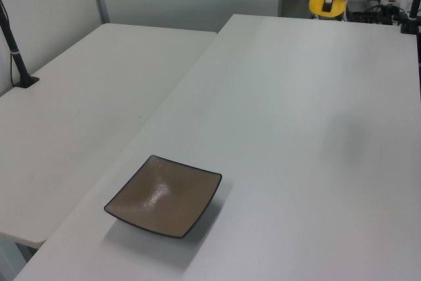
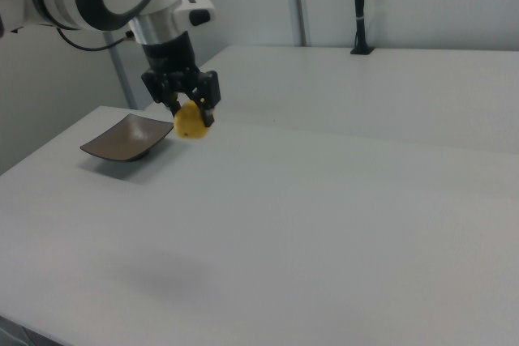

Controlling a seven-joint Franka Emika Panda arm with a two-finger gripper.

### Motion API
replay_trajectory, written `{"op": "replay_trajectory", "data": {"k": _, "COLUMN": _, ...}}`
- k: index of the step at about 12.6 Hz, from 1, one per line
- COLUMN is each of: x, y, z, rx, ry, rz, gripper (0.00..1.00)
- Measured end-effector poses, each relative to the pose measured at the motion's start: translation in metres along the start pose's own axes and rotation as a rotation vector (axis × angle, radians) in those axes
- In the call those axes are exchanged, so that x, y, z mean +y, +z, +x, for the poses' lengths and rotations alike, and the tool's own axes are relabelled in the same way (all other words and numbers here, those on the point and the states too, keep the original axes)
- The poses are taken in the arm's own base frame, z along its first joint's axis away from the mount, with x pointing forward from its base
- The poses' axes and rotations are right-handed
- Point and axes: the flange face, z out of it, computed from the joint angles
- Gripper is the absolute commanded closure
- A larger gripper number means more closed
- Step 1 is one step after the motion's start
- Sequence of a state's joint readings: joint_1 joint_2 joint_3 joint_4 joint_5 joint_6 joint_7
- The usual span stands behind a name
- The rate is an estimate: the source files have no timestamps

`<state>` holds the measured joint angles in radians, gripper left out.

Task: Put potatoes on a ceramic plate
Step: 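Carry the potato over the brown square plate and lower it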

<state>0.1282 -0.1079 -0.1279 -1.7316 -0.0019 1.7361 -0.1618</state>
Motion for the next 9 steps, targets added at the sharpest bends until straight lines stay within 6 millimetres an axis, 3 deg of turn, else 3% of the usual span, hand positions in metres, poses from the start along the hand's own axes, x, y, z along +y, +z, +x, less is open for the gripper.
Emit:
{"op": "replay_trajectory", "data": {"k": 4, "x": -0.085, "y": 0.013, "z": 0.034, "rx": -0.006, "ry": 0.060, "rz": 0.007, "gripper": 0.92}}
{"op": "replay_trajectory", "data": {"k": 6, "x": -0.143, "y": 0.030, "z": 0.067, "rx": 0.037, "ry": 0.096, "rz": 0.023, "gripper": 0.92}}
{"op": "replay_trajectory", "data": {"k": 9, "x": -0.205, "y": 0.056, "z": 0.097, "rx": 0.149, "ry": 0.162, "rz": 0.083, "gripper": 0.92}}
